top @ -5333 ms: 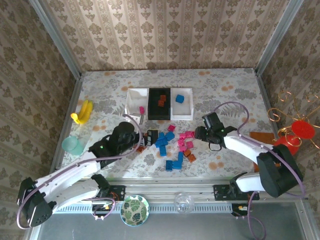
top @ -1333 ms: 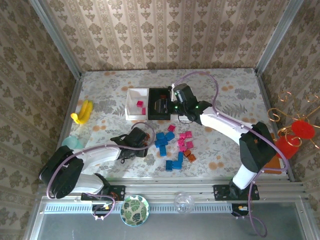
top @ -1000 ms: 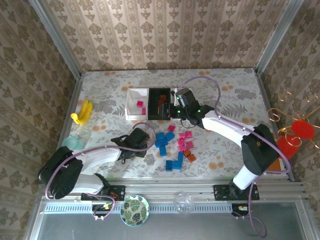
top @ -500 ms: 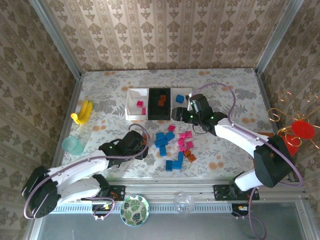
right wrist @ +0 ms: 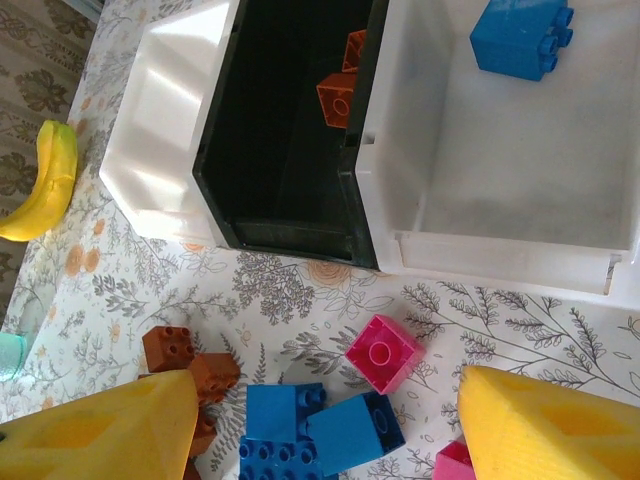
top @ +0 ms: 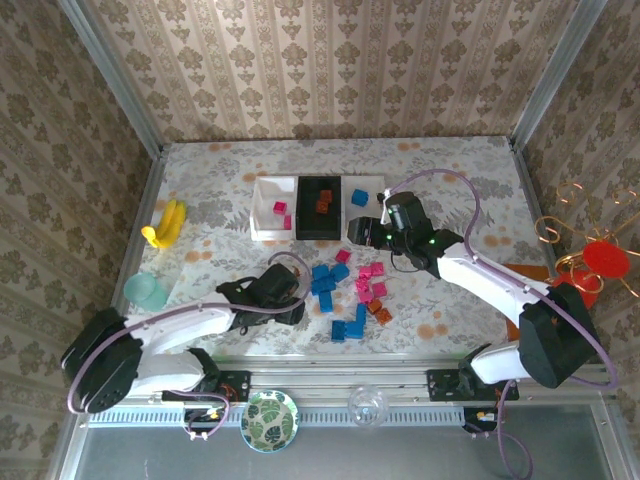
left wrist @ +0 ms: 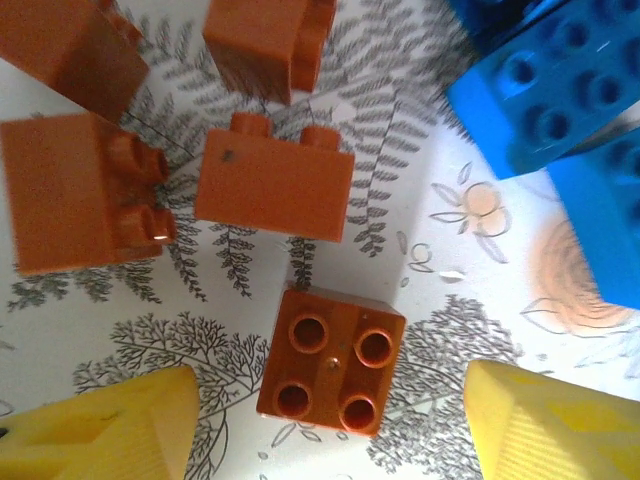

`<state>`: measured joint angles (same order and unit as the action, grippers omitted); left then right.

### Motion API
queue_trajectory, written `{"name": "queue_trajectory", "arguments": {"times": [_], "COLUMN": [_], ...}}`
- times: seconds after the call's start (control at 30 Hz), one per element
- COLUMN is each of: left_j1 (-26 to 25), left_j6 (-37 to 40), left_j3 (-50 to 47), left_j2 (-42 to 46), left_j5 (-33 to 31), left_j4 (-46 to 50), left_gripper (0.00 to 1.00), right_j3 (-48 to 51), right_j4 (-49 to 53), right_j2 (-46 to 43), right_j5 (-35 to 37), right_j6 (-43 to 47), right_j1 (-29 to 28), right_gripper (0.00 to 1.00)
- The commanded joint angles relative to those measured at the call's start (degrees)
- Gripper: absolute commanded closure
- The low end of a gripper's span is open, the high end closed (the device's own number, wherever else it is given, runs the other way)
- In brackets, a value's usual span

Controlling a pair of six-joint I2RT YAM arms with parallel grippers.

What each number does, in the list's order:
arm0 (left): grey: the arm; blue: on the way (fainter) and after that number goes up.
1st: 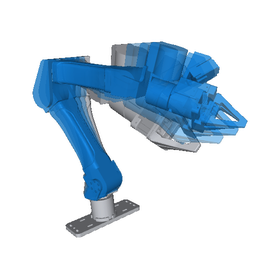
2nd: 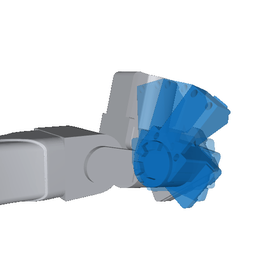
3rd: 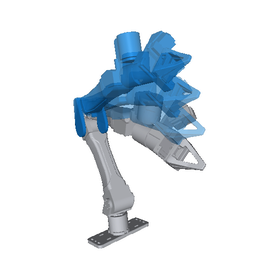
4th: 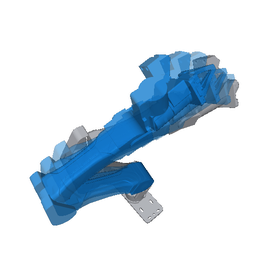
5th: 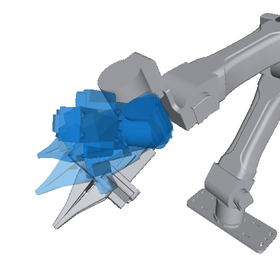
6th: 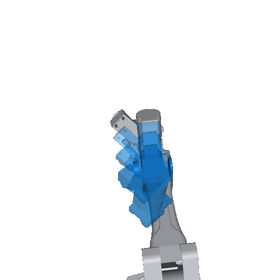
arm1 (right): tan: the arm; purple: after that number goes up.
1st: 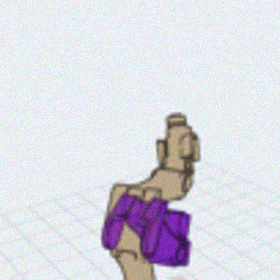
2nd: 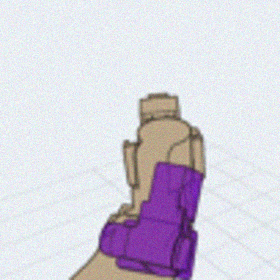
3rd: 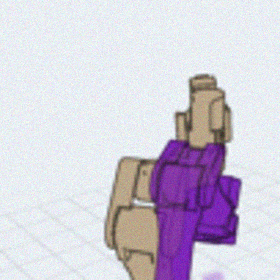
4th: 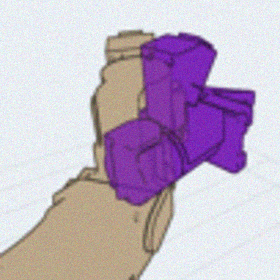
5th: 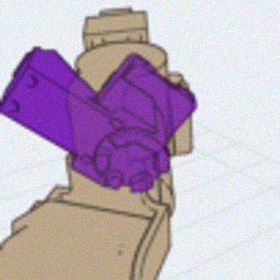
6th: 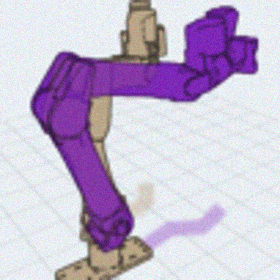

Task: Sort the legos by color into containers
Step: Pick up the lego from the middle-left of the table, then place the lego in the container.

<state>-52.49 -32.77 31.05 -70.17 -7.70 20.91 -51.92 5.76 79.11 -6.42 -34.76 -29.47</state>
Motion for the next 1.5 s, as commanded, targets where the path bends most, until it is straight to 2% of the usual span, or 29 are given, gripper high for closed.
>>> {"name": "queue_trajectory", "arguments": {"times": [0.0, 0.2, 0.43, 0.57, 0.7, 0.77, 0.9, 1.1, 1.3, 1.47], "left_j1": [-0.42, -0.5, -2.43, -2.79, 2.14, 5.02, 8.86, 13.5, 15.48, 16.17], "left_j6": [1.63, 2.6, 1.72, 1.32, 4.92, 6.95, 10.82, 13.46, 13.44, 13.46], "left_j3": [1.5, 2.35, 2.21, 4.79, 11.6, 16.14, 27.61, 45.45, 57.91, 65.12], "left_j2": [-4.57, -9.18, -5.32, 2.39, 3.8, 0.42, -11.85, -31.11, -42.4, -48.29], "left_j5": [-0.08, -0.99, -0.51, 0.59, 3.84, 5.66, 7.47, 7.94, 7.58, 6.72], "left_j4": [-1.54, -3.89, -2.41, -0.18, -1.4, -3.11, -6.26, -4.5, -0.97, 2.3], "left_gripper": [0.31, 0.49, 0.73, 0.76, 0.76, 0.77, 0.77, 0.79, 0.78, 0.68], "right_j3": [1.01, 1.52, 2.0, 2.76, 4.05, 4.61, 6.04, 10.59, 15.3, 18.69], "right_j4": [0.37, 0.69, 0.83, 0.71, 0.48, 0.67, 2.07, 4.54, 7.25, 8.56], "right_j2": [-1.41, -2.43, -2.81, -3.41, -4.39, -4.79, -6.14, -10.55, -15.69, -18.91], "right_j5": [1.23, 1.4, 1.63, 1.97, 2.86, 3.07, 3.66, 4.25, 3.44, 3.08], "right_j6": [-0.57, -0.58, -0.41, -0.57, -0.98, -1.14, -1.49, -2.41, -2.74, -3.37], "right_j1": [0.45, 0.67, 0.89, 1.04, 1.17, 1.17, 1.17, 1.17, 1.07, 1.09], "right_gripper": [0.29, 0.29, 0.29, 0.29, 0.29, 0.29, 0.29, 0.29, 0.29, 0.28]}}
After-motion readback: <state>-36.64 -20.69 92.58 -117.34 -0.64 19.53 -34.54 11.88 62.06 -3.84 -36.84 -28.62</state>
